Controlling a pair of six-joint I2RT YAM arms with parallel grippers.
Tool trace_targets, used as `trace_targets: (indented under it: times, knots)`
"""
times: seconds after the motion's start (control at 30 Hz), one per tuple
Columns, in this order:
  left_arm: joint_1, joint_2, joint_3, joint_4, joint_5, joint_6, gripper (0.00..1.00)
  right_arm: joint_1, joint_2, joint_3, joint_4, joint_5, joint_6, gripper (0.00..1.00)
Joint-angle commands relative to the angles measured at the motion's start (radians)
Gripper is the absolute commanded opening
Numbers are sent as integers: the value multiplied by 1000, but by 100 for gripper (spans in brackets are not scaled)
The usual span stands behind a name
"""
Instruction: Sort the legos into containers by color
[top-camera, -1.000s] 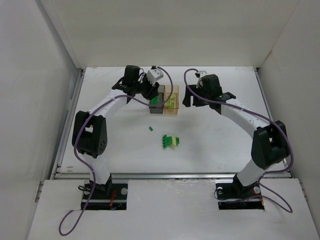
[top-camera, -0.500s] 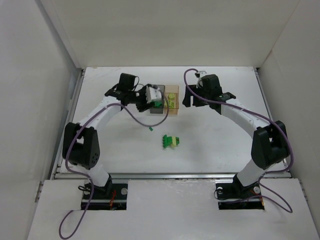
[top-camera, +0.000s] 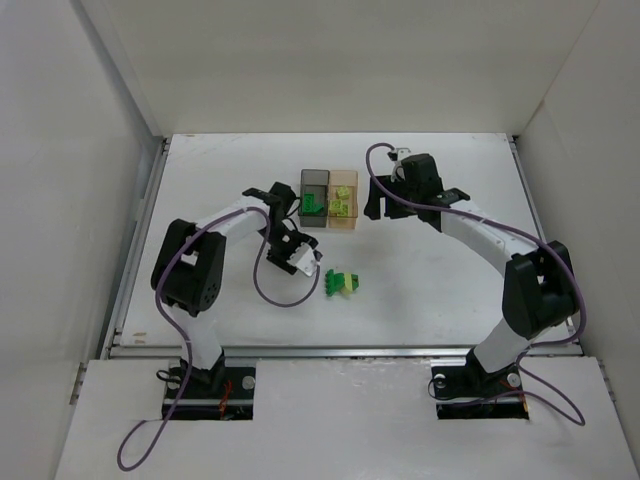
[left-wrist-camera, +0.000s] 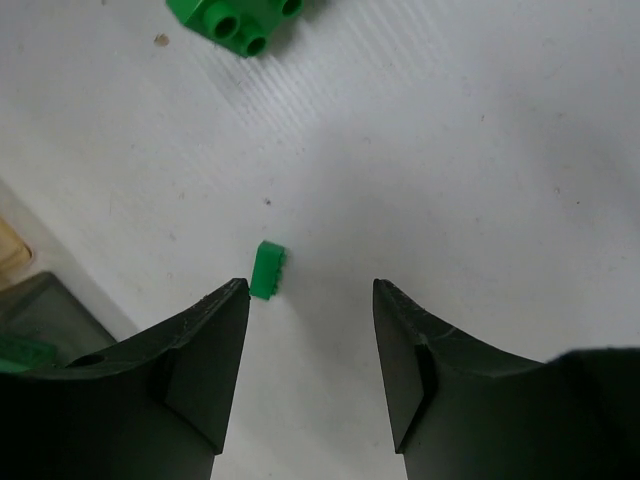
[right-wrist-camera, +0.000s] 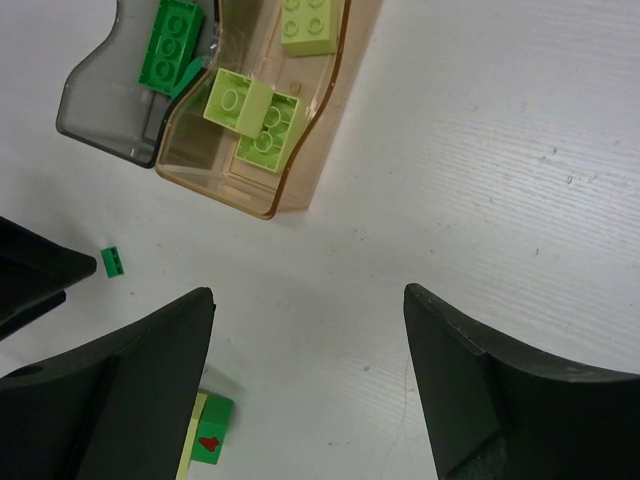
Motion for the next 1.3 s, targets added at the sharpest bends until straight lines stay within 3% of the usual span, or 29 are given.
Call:
trace_targets:
  times: [0.0, 0.27, 0.57, 0.7, 0.73, 0.77, 0.97, 1.07, 1.17, 1.23, 1.27]
  knots:
    - [-35, 12, 53, -96, -25, 235, 49, 6, -21, -22, 53, -15, -8, 82]
    - [-71, 90, 113, -96, -36, 131, 47, 6, -21, -31, 62, -6, -26, 82]
    - [-61, 158, 177, -153, -117, 111, 39, 6, -12, -21, 62, -15, -46, 82]
    - [-61, 158, 177, -153, -116, 122, 27, 6, -12, -21, 62, -6, -46, 82]
    - [-76, 158, 177, -141, -116, 100, 7, 6, -12, -21, 62, -6, -46, 82]
    - [-94, 158, 177, -128, -102, 36, 0, 6, -12, -21, 62, -6, -46, 82]
    - [-105, 127, 167, -156, -53, -39, 0, 6, -21, -30, 62, 4, -46, 82]
    - [-85, 92, 203, -217, 47, -119, 0, 6, -21, -30, 62, 4, -46, 82]
    - [-6, 61, 324, -234, 298, -251, 0, 6, -21, -30, 62, 4, -46, 82]
    - [69, 61, 401, -156, 452, -546, 0, 6, -21, -30, 62, 4, -35, 82]
    - [92, 61, 411, -22, 490, -670, 0, 6, -12, -30, 62, 4, -22, 82]
